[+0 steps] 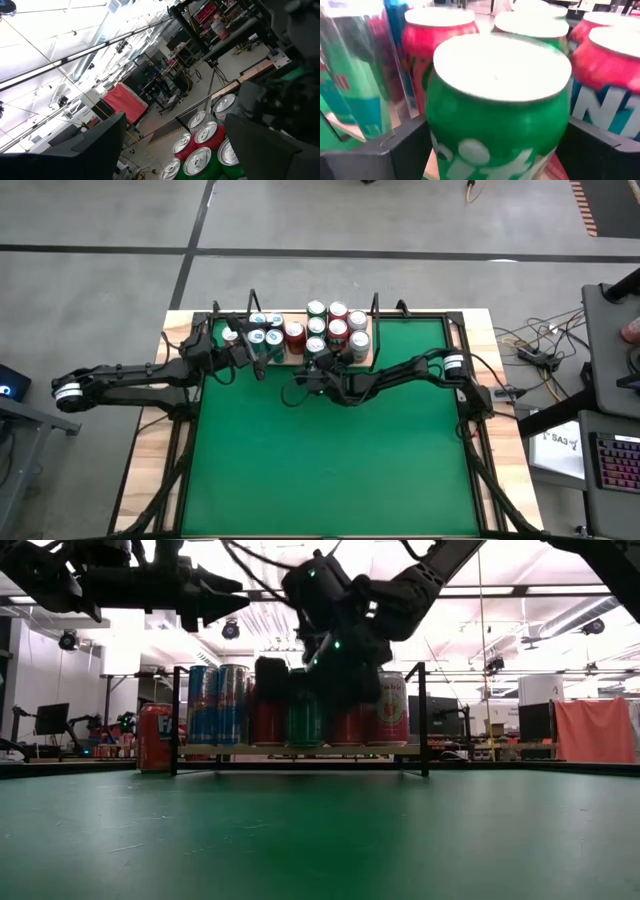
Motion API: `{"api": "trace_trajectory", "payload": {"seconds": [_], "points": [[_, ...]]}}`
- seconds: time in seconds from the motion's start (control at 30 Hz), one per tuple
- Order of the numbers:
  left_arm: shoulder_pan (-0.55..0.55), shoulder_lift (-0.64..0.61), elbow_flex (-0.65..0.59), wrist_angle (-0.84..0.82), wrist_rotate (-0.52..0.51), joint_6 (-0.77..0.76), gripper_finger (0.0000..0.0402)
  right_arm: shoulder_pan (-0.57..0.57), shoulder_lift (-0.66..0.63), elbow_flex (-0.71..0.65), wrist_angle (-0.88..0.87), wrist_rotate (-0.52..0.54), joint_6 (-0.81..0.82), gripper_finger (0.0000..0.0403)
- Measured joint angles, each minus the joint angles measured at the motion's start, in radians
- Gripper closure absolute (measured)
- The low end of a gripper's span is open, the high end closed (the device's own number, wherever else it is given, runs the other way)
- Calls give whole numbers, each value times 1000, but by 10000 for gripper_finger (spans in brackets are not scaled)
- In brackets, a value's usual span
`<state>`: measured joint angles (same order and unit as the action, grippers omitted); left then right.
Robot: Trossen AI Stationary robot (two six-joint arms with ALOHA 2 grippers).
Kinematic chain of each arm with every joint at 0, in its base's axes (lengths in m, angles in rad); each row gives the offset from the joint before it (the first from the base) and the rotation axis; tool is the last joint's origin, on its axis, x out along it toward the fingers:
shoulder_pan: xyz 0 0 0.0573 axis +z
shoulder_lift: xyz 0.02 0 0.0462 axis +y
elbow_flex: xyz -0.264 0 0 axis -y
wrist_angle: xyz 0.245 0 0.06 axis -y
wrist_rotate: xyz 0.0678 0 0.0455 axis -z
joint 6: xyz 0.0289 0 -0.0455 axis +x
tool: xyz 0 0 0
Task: Pick and place cans onto a shelf
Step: Put the green soda can on the shelf aligned with the other green soda can
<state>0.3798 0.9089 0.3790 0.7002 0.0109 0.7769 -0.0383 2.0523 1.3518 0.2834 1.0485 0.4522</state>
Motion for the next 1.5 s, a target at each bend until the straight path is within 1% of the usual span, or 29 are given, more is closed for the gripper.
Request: {"api": "trace_trajectory", "payload": {"seconds": [0.3,0.53,0.6,0.73,0.87,0.97,1.1,1.3,1.4,1.43,1.5], "points": [[0,0,0,2,0,0,80,2,-59,0,2,-1,-59,55],[0,-3,0,4,0,-5,80,12,-137,0,-4,-50,-107,55],[-1,-20,0,6,27,-37,80,14,-173,0,-29,-95,-114,55],[1,-81,0,-7,174,-108,80,12,-253,0,-95,-247,-113,63],[1,-143,0,-56,223,-128,80,11,-318,0,-153,-431,-125,84],[1,-183,0,-58,226,-160,80,12,-351,0,-195,-542,-94,112],[2,-226,0,-69,226,-192,80,12,-364,1,-281,-625,-20,178],[2,-255,0,-81,226,-214,80,2,-364,1,-434,-638,111,305],[2,-256,0,-83,226,-214,80,-4,-364,0,-474,-638,124,364],[2,-255,0,-82,226,-214,80,-6,-364,0,-472,-638,123,379],[2,-255,0,-82,226,-213,80,-11,-356,1,-461,-638,124,388]]}}
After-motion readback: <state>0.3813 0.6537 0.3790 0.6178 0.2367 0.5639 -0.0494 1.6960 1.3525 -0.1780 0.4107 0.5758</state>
